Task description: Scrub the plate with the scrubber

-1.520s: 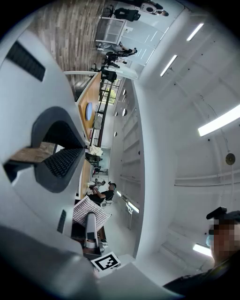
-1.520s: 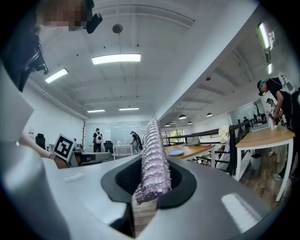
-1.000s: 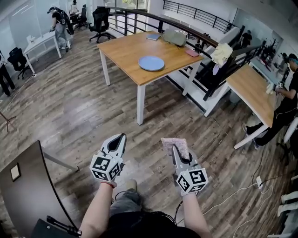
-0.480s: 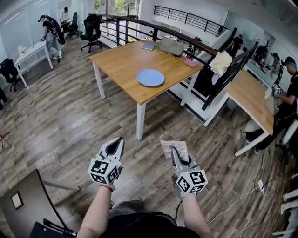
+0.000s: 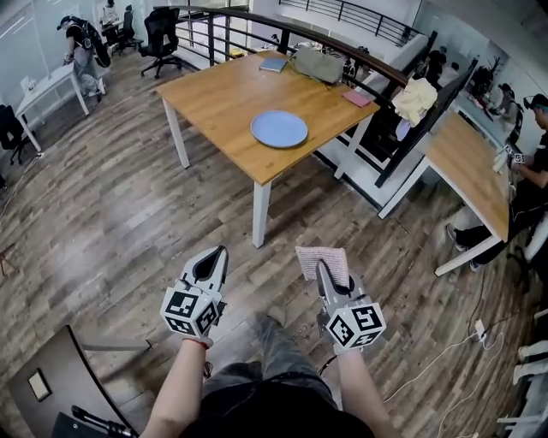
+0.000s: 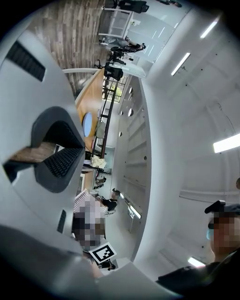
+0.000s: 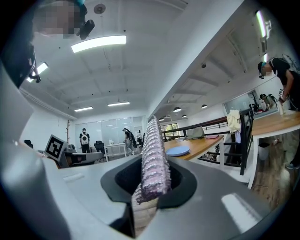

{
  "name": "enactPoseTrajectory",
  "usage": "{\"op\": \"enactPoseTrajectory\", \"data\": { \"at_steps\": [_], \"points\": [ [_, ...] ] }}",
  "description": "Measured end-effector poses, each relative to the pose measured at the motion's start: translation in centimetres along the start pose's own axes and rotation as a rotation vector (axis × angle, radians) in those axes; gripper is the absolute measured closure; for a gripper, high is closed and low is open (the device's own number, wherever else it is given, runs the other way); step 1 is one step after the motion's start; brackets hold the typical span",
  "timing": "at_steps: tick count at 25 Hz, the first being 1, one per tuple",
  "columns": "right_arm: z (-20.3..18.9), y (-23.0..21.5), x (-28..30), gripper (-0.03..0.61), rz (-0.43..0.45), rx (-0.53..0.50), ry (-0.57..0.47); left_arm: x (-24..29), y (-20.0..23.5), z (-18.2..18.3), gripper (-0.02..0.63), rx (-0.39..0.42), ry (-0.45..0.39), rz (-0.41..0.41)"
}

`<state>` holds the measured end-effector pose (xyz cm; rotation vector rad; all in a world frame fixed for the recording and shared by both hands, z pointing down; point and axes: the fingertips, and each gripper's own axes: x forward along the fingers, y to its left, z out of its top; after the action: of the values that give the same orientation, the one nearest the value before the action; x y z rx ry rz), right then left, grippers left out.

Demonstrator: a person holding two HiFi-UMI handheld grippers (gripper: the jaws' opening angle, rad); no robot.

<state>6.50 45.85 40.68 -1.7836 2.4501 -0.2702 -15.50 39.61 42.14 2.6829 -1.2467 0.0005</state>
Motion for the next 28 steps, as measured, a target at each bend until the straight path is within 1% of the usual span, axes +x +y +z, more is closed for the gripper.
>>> {"op": "enactPoseTrajectory", "data": {
  "at_steps": [3, 6, 11, 14, 18, 25, 28],
  "points": [
    [-0.4, -0.8, 2.4, 0.503, 0.011, 0.017, 0.005, 1.6, 1.0, 0.0, 0.617, 0.008, 0.002, -0.007],
    [-0.3, -1.1, 5.6, 0.503, 0.041, 0.014, 0.006, 3.4, 2.6, 0.2, 0.617, 0.004, 0.001, 0.003],
    [0.8, -2.6, 10.6, 0.503, 0.080, 0.005, 0.001, 7.6, 4.6, 0.8, 0.617, 0.000, 0.011, 0.004],
    [1.3, -4.0, 13.6, 0.503, 0.093, 0.014, 0.003, 10.7, 5.4, 1.7, 0.617, -0.001, 0.002, -0.007],
    [1.6, -6.0, 17.3, 0.503, 0.105, 0.017, 0.019, 14.6, 6.4, 2.2, 0.617, 0.011, 0.014, -0.025],
    [2.7, -9.8, 23.8, 0.503, 0.127, 0.010, 0.025, 21.4, 9.0, 2.7, 0.617, 0.011, 0.037, -0.024],
    [2.8, -11.1, 26.1, 0.503, 0.136, 0.008, 0.026, 24.0, 10.2, 2.8, 0.617, -0.007, 0.031, -0.020]
  ]
}}
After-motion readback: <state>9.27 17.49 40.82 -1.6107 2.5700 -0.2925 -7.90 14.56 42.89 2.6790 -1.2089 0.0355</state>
